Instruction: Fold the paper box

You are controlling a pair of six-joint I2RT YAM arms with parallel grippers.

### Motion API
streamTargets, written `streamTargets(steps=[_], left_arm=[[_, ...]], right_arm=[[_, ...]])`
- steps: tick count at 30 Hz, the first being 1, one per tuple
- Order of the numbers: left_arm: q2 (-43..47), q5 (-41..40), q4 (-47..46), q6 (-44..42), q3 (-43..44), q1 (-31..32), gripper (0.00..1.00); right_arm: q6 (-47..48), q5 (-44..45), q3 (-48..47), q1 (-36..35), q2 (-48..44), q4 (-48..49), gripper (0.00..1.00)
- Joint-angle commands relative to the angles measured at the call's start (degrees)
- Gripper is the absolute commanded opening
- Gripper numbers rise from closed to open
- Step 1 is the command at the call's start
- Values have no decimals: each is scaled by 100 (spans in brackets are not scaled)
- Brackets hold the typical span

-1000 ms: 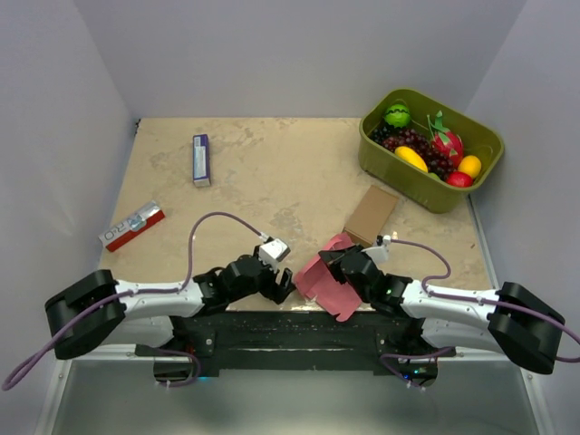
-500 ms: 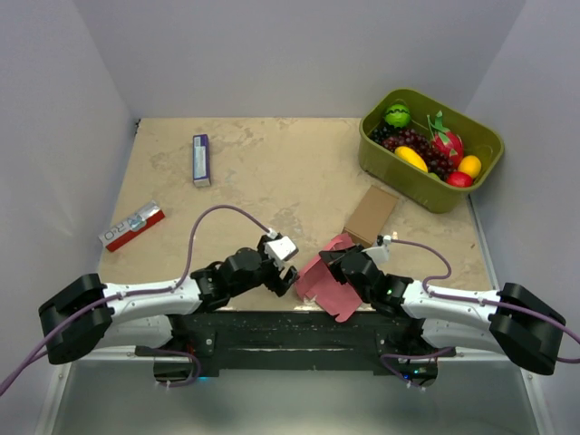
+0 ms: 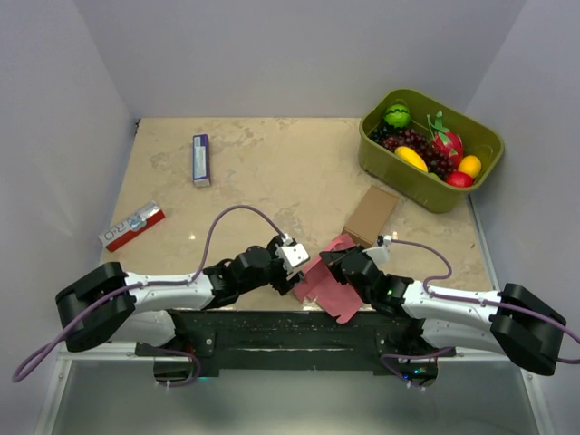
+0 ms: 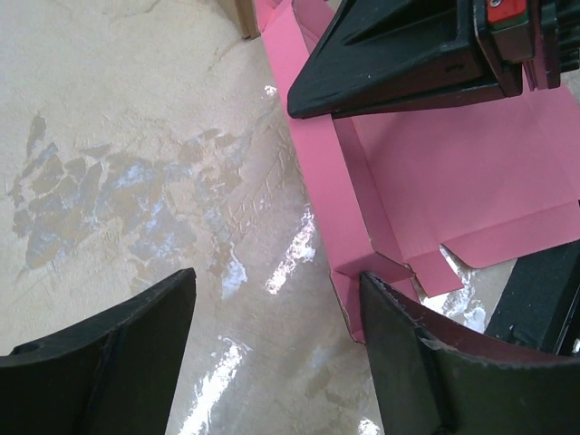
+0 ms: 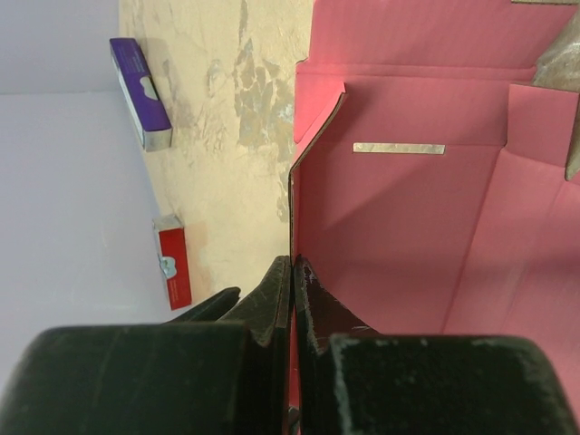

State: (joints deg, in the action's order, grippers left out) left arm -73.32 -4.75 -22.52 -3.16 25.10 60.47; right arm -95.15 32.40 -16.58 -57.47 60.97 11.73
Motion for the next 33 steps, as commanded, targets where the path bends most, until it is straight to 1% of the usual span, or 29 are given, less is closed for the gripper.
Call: streamTargets(steps=[1,9,18,21,25,27,33], left_arm=[[-129,220,-630,-413,109,27,77],[-314,212,-894,-730,126,158,75],[-525,-157,-1175,-932,162,387,75],[-595,-341,-1298,-1037,170,474,73],[-727,-859,-1439,-1196,223,624,68],[-789,-965,-1474,-1301,214,685,66],[-973,-1475,-1659,-1591,232,984,56]], right_arm=[[102,258,41,-45,-15,-144,0],[103,240,23,-36,55,-109,0],[94,214,40,-36,99,-56,0],[85,205,58,-36,117,-21,0],[85,188,58,-45,143,-4,0],[85,187,67,-36,135,5,0],[58,170,102,-45,152,40,0]])
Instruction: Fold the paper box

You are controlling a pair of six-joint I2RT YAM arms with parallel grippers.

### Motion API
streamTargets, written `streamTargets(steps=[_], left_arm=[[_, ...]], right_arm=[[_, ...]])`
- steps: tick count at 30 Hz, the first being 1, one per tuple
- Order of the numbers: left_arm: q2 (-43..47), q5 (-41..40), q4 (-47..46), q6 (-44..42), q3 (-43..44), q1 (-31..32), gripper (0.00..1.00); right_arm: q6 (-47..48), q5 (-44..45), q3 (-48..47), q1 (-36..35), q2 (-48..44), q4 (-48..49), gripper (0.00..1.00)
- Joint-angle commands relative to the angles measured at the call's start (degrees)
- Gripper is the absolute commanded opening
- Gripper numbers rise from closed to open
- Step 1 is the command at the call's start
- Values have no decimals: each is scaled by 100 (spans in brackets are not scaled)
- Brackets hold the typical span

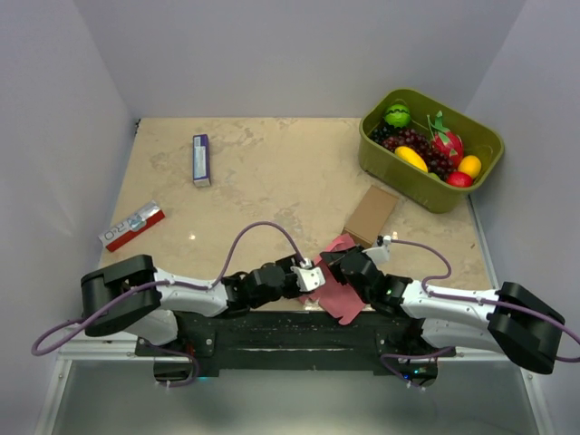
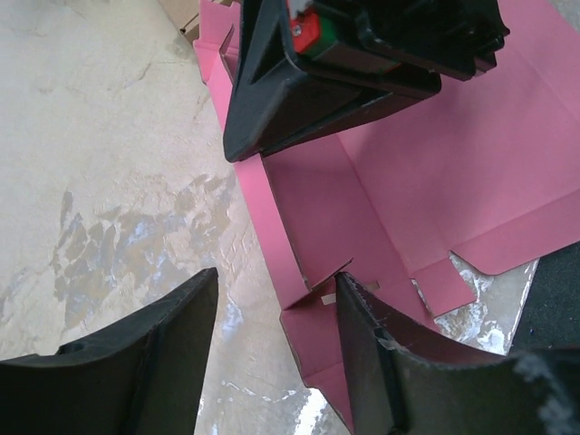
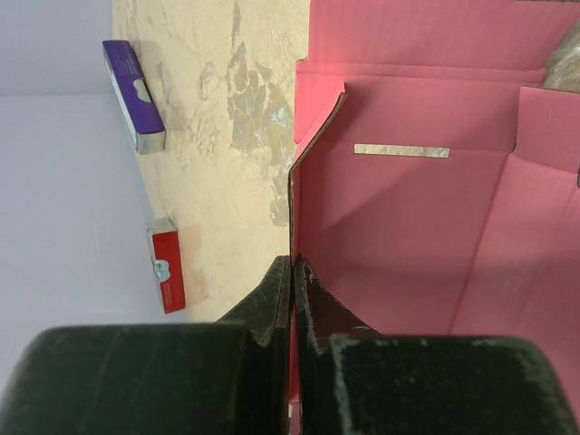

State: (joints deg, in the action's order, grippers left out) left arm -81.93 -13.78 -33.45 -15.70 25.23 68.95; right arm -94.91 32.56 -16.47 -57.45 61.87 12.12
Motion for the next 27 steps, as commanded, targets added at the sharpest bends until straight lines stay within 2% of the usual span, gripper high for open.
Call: streamTargets(steps=[1,7,14,27], left_arm=[[-139,-695,-609,-372,228,197,53],[-288,-1126,-890,-653,228,400,46],[-385,-1171,-935,-829,307,479,42],[-525,-1338,-1049,-926,368,602,19]], right_arm=[[26,163,91,-47,62,1,0],[-1,155,100,-38,71,19,0],[8,111,109,-38,115,63,0],[-36,84,126,-38,168,115,0]])
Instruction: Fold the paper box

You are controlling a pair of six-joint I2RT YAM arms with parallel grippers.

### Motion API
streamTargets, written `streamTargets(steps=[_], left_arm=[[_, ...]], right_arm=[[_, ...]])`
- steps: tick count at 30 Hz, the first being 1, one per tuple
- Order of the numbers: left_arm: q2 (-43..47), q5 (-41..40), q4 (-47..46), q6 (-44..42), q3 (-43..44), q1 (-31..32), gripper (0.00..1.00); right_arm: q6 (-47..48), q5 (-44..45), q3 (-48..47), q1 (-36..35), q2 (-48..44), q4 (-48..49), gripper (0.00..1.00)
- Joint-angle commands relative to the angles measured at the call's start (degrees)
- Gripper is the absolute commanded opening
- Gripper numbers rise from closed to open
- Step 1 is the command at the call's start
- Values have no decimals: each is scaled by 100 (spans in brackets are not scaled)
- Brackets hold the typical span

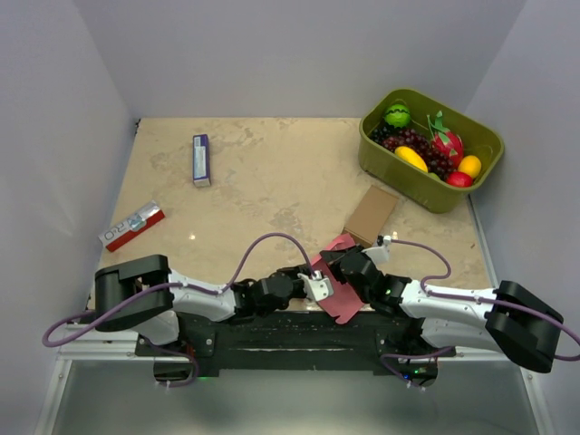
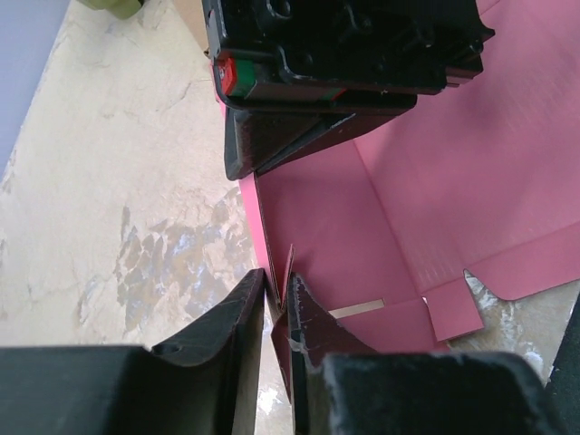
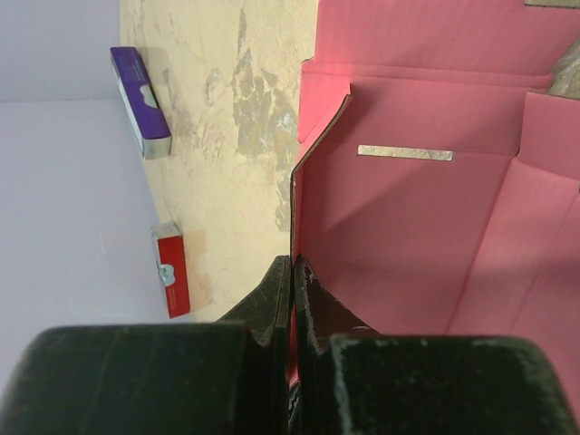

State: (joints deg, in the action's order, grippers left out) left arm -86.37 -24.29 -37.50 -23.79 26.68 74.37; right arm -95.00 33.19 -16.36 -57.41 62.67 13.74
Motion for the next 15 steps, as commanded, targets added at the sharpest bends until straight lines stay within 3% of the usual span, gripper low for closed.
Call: streamTargets(steps=[1,7,9,11,14,15], left_arm=[[-91,-278,-671,-108,215,69,18],[-91,-260,-759,-82,180,87,11],[-64,-269,-803,-64,154,87,0],[-91,-304,-812,-56,171,87,1],[-30,-269,-786,67,171,95,28],[14,-243,-768,120,154,95,46]], right_arm=[[-27,12,124,-42,78,-38,0],[-62,21,133,-42,70,-38,0],[-71,21,142,-42,69,-38,0],[-71,21,133,-42,87,-38,0],[-80,30,133,-43,78,-38,0],[-80,21,142,-42,70,-46,0]])
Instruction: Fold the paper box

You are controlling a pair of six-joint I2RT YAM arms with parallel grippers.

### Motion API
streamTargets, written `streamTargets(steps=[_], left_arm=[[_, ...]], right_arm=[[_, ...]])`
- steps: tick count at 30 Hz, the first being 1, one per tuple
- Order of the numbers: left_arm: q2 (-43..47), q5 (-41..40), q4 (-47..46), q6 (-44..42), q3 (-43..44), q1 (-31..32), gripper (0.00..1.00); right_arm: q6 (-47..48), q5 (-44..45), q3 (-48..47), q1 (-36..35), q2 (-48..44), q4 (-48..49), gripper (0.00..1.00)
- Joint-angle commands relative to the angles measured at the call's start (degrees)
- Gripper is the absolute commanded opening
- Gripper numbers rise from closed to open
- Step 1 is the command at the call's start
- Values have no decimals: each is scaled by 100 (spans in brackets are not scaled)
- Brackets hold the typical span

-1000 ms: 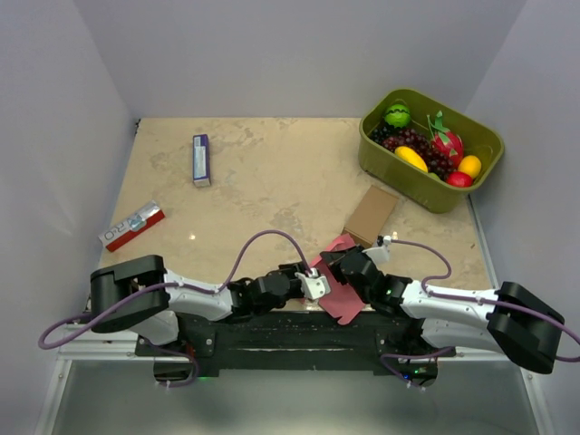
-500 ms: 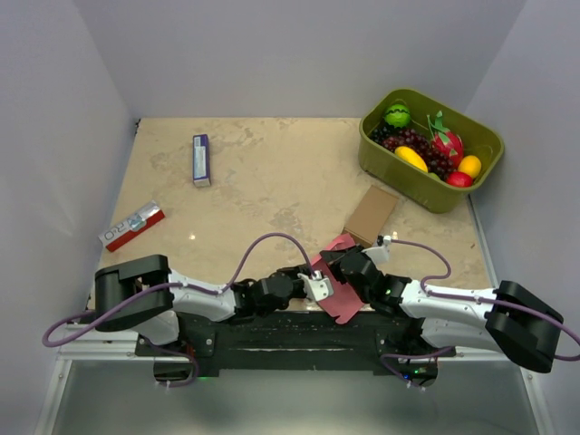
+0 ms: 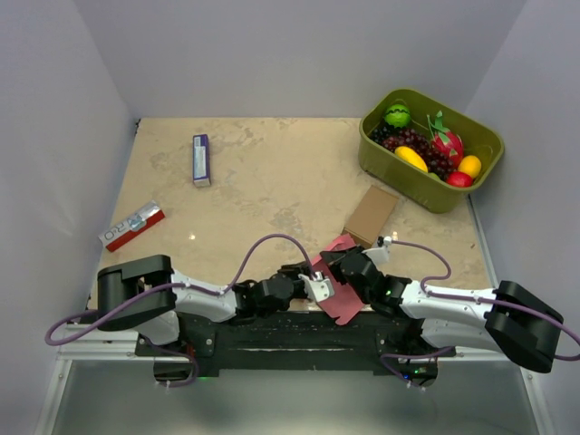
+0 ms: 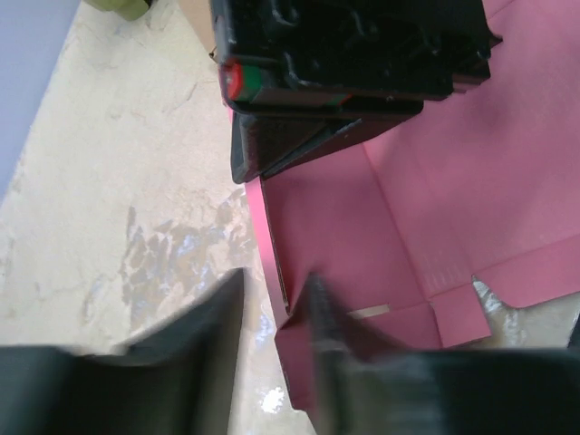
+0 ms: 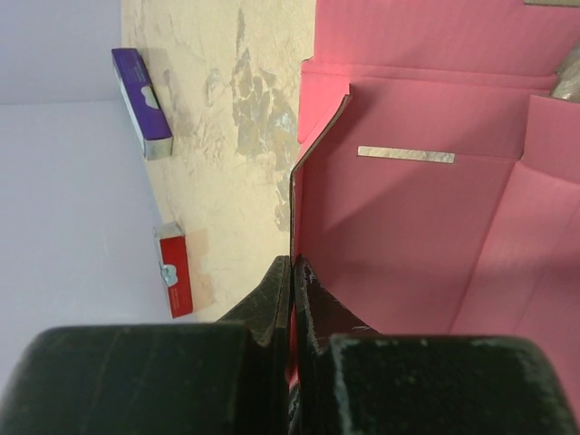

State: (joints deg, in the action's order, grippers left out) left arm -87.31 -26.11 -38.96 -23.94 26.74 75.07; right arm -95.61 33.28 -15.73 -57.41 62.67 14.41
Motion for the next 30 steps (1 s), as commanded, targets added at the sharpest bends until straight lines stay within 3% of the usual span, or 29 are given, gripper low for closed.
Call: streamTargets(steps=[1,3,9,13,20,24,30], left_arm=[[161,-18,-595,240,130,25,54],[407,79,-438,381,95,17,70],[1312,719,430,961,59,-27,95],[1830,1029,1056,1898,33,-264,97],[2788,475,1715,4036,-415,-1063,99],[2711,607,1892,4565,-731,-1626,100],[2166,888,1892,4995,-969,-1662,100]], right_arm=[[-27,21,78,-42,61,-123,0],[-45,38,96,-42,34,-141,0],[-63,91,105,-34,-150,-246,0],[-98,118,140,-42,-256,-308,0],[-115,135,175,-42,-326,-325,0],[-124,135,166,-42,-300,-308,0],[-98,144,149,-51,-335,-211,0]])
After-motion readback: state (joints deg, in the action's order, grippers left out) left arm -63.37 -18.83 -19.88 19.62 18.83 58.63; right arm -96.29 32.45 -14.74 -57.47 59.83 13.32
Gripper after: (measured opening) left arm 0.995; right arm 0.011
